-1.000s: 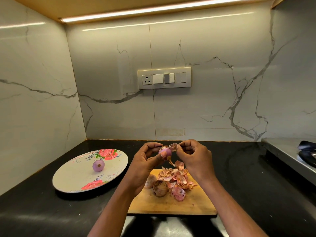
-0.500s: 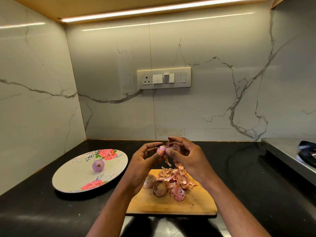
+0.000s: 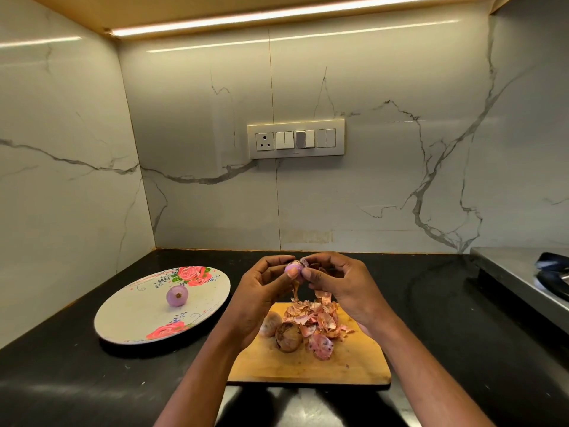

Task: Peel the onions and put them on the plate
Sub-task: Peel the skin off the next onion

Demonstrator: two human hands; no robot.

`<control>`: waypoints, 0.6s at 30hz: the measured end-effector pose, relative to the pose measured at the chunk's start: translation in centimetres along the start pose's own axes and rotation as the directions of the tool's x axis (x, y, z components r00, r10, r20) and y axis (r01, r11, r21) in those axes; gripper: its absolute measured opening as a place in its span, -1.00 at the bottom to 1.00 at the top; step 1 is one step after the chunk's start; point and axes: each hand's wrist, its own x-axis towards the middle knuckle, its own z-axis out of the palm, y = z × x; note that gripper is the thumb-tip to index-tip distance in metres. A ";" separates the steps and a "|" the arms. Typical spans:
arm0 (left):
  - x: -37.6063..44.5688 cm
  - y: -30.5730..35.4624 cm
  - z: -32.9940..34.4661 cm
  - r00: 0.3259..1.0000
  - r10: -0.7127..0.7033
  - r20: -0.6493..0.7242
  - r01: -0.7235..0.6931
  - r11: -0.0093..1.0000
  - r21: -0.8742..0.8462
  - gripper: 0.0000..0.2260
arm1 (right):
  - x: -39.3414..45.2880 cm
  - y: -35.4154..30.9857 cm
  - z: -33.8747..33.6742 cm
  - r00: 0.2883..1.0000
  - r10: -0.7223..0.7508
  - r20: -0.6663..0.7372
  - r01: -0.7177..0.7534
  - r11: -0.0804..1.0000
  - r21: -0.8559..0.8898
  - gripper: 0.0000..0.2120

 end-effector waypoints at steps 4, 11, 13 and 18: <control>0.0 -0.1 0.0 1.000 0.017 -0.014 -0.016 0.997 0.070 -0.56 | 0.0 0.1 -0.2 1.000 -0.013 -0.006 0.013 0.999 0.040 -0.75; -0.2 0.2 0.1 1.000 0.005 0.002 -0.005 0.998 0.069 -0.57 | 0.2 0.7 0.5 0.981 -0.163 -0.109 0.122 0.943 -0.310 -0.90; -0.2 0.3 0.1 1.000 0.003 0.011 -0.004 0.999 0.049 -0.58 | 0.3 1.0 0.6 0.967 -0.190 -0.172 0.114 0.920 -0.375 -0.90; -0.3 0.6 0.1 1.000 0.005 0.013 -0.005 1.000 0.002 -0.60 | 0.3 1.6 -1.0 0.977 -0.137 -0.166 0.034 0.859 -0.511 -0.92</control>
